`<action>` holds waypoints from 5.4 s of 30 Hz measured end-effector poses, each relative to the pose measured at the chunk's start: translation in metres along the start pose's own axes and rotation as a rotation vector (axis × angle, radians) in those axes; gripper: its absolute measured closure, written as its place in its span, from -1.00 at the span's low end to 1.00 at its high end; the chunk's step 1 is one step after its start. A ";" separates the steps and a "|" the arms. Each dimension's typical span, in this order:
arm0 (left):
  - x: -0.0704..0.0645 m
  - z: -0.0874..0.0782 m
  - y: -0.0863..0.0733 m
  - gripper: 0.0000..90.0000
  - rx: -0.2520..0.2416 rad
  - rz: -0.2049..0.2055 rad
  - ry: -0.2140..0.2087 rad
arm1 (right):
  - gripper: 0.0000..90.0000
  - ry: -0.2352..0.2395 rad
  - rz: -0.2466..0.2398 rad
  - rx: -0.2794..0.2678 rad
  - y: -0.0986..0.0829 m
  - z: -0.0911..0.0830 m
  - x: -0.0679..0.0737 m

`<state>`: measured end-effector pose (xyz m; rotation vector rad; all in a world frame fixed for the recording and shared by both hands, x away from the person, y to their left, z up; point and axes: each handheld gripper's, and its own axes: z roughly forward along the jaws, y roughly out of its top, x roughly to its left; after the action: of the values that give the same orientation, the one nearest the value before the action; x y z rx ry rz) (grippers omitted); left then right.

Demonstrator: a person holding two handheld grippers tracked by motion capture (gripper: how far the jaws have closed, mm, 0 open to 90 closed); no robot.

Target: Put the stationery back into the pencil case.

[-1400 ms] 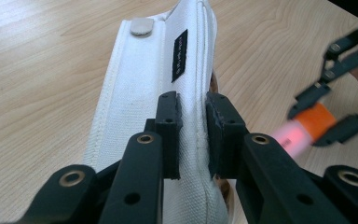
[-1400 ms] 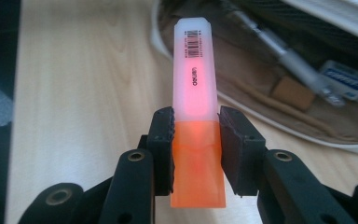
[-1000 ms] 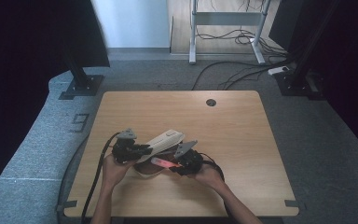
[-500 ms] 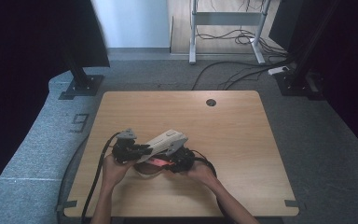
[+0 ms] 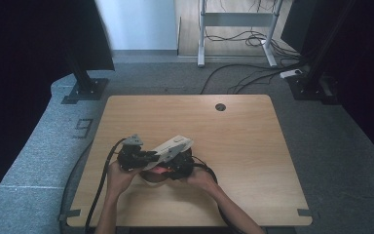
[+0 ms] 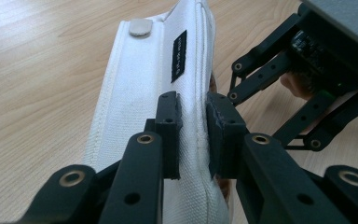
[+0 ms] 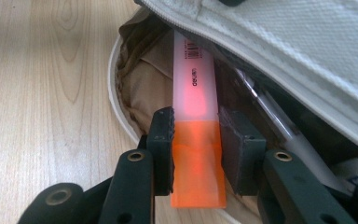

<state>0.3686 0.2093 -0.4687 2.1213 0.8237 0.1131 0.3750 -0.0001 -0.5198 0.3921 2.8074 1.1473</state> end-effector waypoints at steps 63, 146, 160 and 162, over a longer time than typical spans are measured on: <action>-0.002 0.008 -0.002 0.66 0.035 0.009 -0.005 | 0.33 -0.114 0.130 -0.028 -0.024 -0.014 -0.017; -0.009 -0.017 -0.028 -0.89 0.026 0.055 0.021 | -0.77 -0.219 0.250 -0.033 -0.092 -0.107 -0.023; 0.004 -0.048 -0.043 -0.95 0.006 0.031 0.120 | -0.82 -0.284 0.274 -0.024 -0.119 -0.140 -0.025; 0.007 -0.049 -0.046 -0.95 0.010 0.024 0.129 | -0.84 -0.292 0.283 -0.021 -0.124 -0.144 -0.025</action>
<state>0.3330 0.2663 -0.4728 2.1512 0.8757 0.2609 0.3490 -0.1890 -0.5041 0.8992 2.5395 1.0622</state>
